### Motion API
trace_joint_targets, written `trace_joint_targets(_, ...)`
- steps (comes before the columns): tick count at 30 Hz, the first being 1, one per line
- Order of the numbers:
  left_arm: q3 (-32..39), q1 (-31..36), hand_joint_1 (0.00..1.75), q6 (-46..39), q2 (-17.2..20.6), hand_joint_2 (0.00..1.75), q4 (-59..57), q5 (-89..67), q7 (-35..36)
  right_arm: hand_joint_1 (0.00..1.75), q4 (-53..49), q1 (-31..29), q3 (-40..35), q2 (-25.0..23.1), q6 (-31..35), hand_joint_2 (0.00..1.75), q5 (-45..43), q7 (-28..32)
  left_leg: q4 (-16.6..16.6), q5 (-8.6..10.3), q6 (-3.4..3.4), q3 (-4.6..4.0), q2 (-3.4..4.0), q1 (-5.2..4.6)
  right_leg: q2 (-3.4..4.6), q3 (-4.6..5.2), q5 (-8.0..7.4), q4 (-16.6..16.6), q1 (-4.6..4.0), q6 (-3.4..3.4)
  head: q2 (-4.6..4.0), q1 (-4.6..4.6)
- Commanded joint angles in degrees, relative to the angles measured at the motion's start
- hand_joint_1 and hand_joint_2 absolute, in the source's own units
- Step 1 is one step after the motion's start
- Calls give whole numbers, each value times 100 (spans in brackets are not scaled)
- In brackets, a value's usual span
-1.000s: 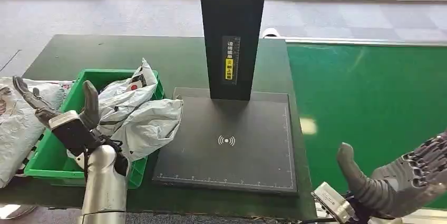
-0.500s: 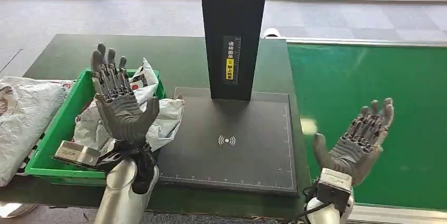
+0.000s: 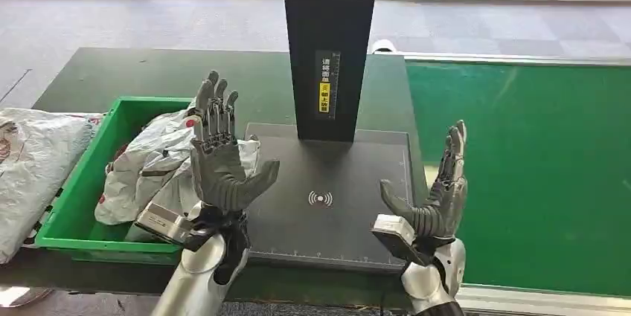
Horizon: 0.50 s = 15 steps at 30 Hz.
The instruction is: Moved the parcel from conveyor to table for the left to box.
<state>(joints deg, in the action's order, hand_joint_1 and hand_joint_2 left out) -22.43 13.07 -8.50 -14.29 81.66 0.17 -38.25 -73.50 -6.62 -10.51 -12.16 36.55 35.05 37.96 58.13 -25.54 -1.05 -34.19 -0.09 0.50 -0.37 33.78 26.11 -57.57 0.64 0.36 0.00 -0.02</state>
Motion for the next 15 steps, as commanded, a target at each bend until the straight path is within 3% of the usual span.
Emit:
trace_joint_targets(1,-1005,-97,0,437,345,175,-1079,-205,-175,0,743,30,2430,-53,345,175,2394,-522,-26,7,8,30,-34,-6,-35,-40,4,28,7,3,0,0)
trace_joint_targets(5,-1034,77,0,602,342,175,-1289,-146,-175,0,493,32,3393,-253,345,175,3347,-938,-16,0,10,19,-25,-4,-25,-28,3,22,5,2,0,0)
trace_joint_targets(9,-1073,249,0,755,330,175,-1461,-78,-175,0,617,-132,4244,-141,345,175,4065,-1358,-12,1,11,7,-30,-8,-31,-15,3,15,10,0,0,0)
trace_joint_targets(15,-1189,345,0,803,387,175,-1583,-58,-175,0,961,-346,4938,27,345,175,4336,-1541,-6,-2,11,3,-16,-7,-19,-11,0,13,7,2,0,0)
